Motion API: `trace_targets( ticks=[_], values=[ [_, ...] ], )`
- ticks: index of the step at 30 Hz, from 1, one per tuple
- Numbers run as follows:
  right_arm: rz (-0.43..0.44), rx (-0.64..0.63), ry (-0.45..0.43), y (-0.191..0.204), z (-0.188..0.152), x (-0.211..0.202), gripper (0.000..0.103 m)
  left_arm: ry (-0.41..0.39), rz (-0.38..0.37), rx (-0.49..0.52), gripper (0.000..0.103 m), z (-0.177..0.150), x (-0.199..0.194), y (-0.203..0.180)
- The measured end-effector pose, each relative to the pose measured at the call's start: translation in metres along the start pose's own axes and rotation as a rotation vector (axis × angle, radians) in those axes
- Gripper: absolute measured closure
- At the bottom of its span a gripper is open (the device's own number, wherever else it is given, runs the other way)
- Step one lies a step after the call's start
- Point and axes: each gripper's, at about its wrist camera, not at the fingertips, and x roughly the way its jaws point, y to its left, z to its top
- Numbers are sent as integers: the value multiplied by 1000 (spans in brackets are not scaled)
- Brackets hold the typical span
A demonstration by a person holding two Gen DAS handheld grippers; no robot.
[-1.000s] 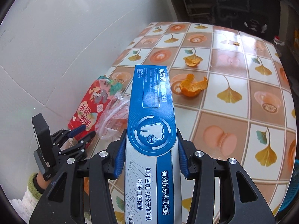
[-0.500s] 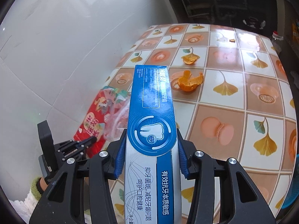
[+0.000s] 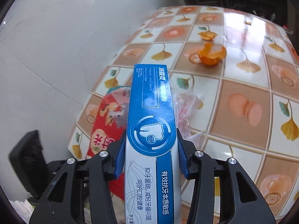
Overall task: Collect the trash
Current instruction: 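Lift the red snack bag with the left tool while the right tool holds the box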
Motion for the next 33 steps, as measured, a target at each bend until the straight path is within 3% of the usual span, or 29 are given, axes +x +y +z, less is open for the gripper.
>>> trace_targets(
  ticks=[3,7,11,19,26,33],
  values=[
    [12,-25,-12,8,-2,-6,59,-68,50,-36,47,-3,-24,15],
    [9,-55,18,18,-5,4,60,-34,102,-154,42,-5,-23,50],
    [-8,-43,59,16,-10,21,60,14,-5,-306,42,-9,-11,72],
    [-8,-42,86,17,-14,34,60,18,-122,-380,41,-2,-5,81],
    [12,-32,84,12,-13,37,60,-33,-373,-522,41,-2,-4,96],
    [23,-34,80,11,-14,37,60,-20,-428,-559,43,4,9,94]
  ],
)
